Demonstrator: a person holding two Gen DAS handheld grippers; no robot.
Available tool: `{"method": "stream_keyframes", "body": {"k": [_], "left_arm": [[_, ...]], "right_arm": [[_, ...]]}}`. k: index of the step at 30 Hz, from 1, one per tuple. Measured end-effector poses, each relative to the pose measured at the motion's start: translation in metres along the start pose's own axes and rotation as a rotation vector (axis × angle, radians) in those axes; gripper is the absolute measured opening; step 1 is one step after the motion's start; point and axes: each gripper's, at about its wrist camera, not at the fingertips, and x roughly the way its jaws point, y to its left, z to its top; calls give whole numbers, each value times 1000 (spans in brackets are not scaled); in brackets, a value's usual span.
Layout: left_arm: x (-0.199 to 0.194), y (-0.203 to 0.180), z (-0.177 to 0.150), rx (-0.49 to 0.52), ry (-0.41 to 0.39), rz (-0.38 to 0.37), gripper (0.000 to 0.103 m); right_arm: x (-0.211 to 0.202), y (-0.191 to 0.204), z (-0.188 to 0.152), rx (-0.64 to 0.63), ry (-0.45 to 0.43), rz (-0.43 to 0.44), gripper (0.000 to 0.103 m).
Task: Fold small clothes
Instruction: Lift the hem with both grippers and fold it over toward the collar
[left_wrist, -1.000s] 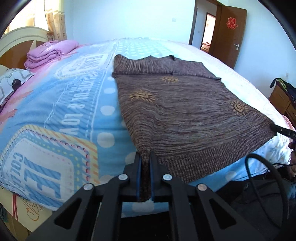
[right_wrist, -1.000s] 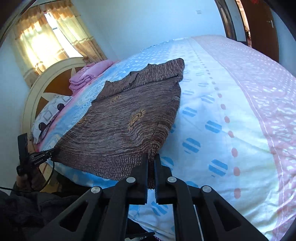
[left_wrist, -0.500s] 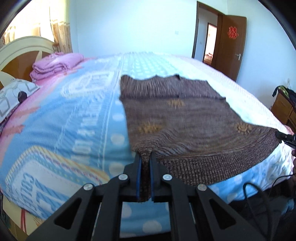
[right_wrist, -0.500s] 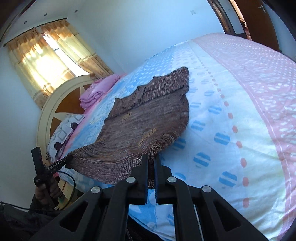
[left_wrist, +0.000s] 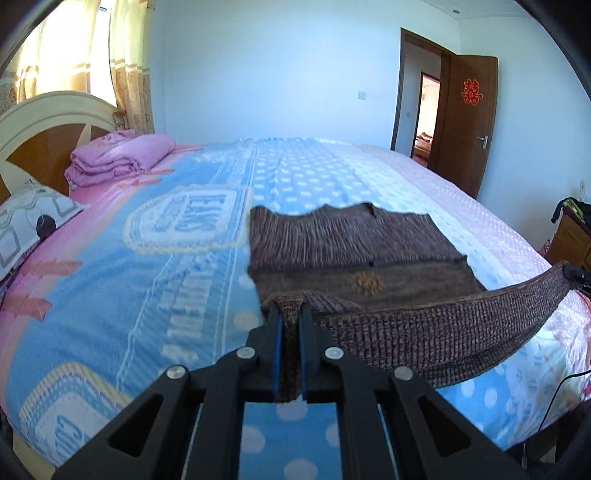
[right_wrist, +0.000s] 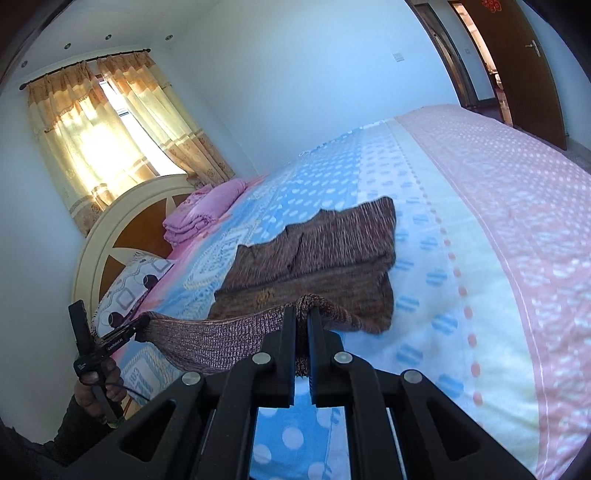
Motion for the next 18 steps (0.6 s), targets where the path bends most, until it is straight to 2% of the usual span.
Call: {"method": "stream_keyframes", "body": {"k": [11,18], "left_arm": [[44,13,59,-34,-48,16,8],[84,19,89,-40,-31,34,8]], "right_arm": [[49,-1,65,-18,-24,-8,4],[89,-11,101,-19,-15,-35,4]]}}
